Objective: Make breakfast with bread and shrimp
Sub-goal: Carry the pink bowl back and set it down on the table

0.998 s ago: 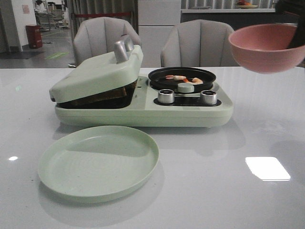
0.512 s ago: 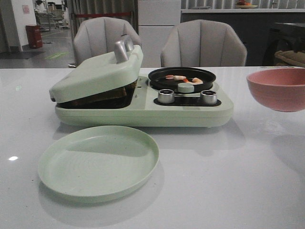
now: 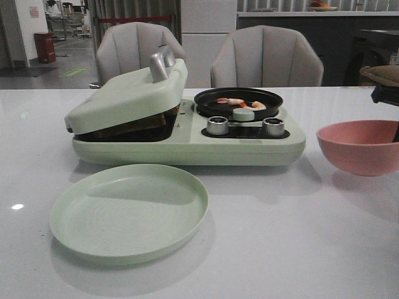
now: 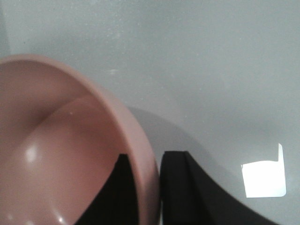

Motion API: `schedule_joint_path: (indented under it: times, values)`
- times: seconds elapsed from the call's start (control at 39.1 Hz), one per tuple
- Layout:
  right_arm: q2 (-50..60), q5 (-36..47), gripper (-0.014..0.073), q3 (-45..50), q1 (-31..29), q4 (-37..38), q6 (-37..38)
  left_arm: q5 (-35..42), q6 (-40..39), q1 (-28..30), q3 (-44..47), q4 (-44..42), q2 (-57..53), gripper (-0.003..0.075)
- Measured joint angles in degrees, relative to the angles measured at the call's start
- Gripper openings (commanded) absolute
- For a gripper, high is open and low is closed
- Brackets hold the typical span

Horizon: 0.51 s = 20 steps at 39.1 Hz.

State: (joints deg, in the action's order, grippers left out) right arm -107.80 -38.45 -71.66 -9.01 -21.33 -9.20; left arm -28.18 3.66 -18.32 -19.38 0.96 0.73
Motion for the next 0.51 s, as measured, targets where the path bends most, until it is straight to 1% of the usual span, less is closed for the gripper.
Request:
schedule_joint_path:
  times: [0.1, 0.15, 0.23, 0.36, 0.51]
  values:
    - [-0.1, 0.9, 0.0421, 0.0, 1.0, -0.1, -0.5, 0.0, 0.0, 0.0, 0.0, 0.0, 0.0, 0.0114]
    - [-0.1, 1.0, 0.0437, 0.0, 1.3, -0.2, -0.6, 0.0, 0.0, 0.0, 0.0, 0.0, 0.0, 0.0114]
    - [-0.1, 1.1, 0.044, 0.0, 1.4, 0.4, -0.7, 0.0, 0.0, 0.0, 0.0, 0.0, 0.0, 0.0114]
    - [0.5, 0.4, 0.044, -0.6, 1.4, 4.1, -0.7, 0.0, 0.0, 0.0, 0.0, 0.0, 0.0, 0.0114]
    - [5.5, -0.1, 0.044, -1.0, 1.4, 6.2, -1.8, 0.0, 0.0, 0.0, 0.0, 0.0, 0.0, 0.0114]
